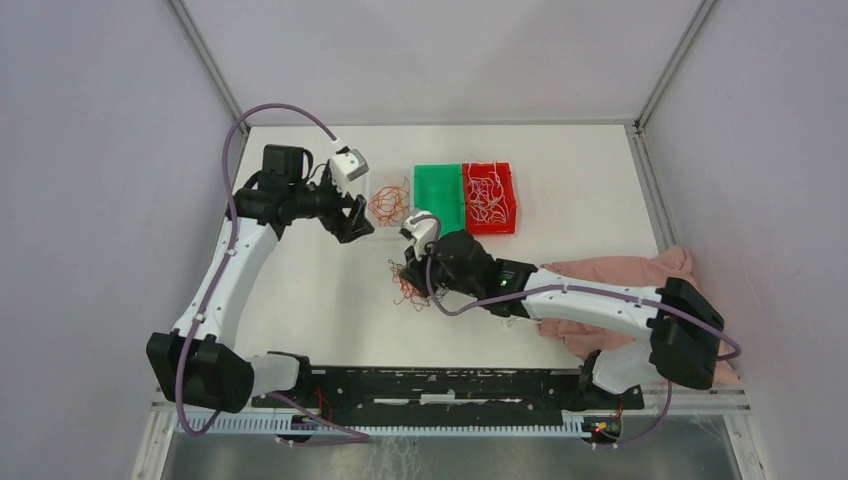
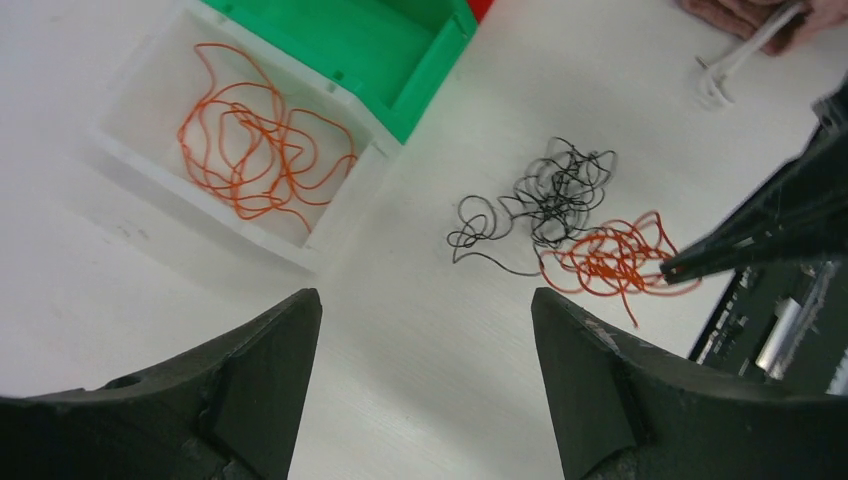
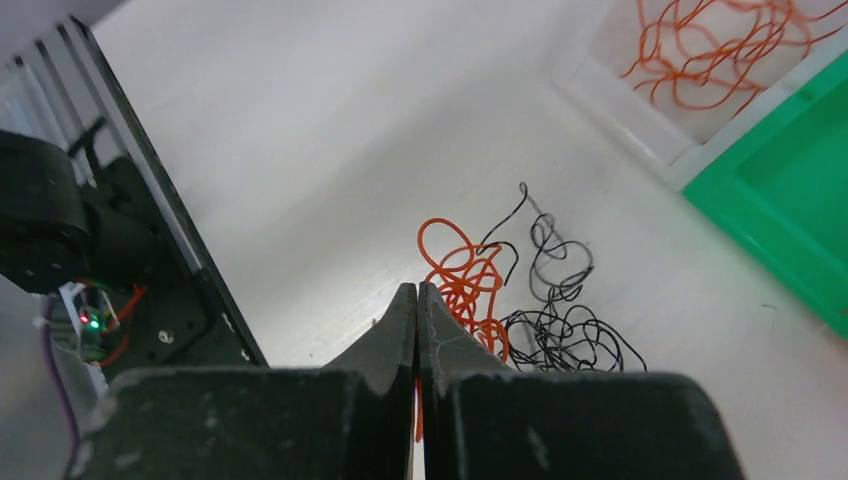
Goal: Untangle the cables
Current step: Untie the cable.
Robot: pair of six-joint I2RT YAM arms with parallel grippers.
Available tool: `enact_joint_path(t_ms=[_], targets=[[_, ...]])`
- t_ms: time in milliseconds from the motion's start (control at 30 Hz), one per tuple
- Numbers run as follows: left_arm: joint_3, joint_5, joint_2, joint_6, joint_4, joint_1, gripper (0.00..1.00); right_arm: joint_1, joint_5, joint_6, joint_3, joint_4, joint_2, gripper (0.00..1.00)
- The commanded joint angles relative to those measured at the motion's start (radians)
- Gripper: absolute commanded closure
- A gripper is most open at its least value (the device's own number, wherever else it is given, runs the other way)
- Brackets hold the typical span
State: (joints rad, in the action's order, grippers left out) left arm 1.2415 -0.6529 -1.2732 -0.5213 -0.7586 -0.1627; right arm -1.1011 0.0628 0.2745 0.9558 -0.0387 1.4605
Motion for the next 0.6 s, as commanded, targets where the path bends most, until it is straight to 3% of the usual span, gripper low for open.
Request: enact_joint_path(t_ms=[0, 167, 300, 467, 567], targets=[[0.004, -0.181, 0.054, -0.136, -0.139, 0.001, 0.17, 0.026, -0.044, 0.093, -0.022, -0.082, -0.096, 1.0], [-0.023, -0.307, 0.117, -0.261, -0.266, -0.014, 0.22, 0.037, -0.086, 0.138, -0.014, -0.107, -0.136, 1.0], [-0.054, -0.315, 0.154, -0.348, -0.333, -0.068, 0.29, 0.05, -0.112, 0.168, -0.002, -0.134, -0.143, 0.99], [-0.131, -0.293, 0.207, -0.381, -0.331, -0.128, 0.39, 0.062, -0.128, 0.196, 0.02, -0.147, -0.143, 1.0], [-0.19, -0.266, 0.239, -0.304, -0.249, -0.142, 0.44, 0.069, -0.141, 0.221, 0.024, -0.166, -0.151, 0.99]])
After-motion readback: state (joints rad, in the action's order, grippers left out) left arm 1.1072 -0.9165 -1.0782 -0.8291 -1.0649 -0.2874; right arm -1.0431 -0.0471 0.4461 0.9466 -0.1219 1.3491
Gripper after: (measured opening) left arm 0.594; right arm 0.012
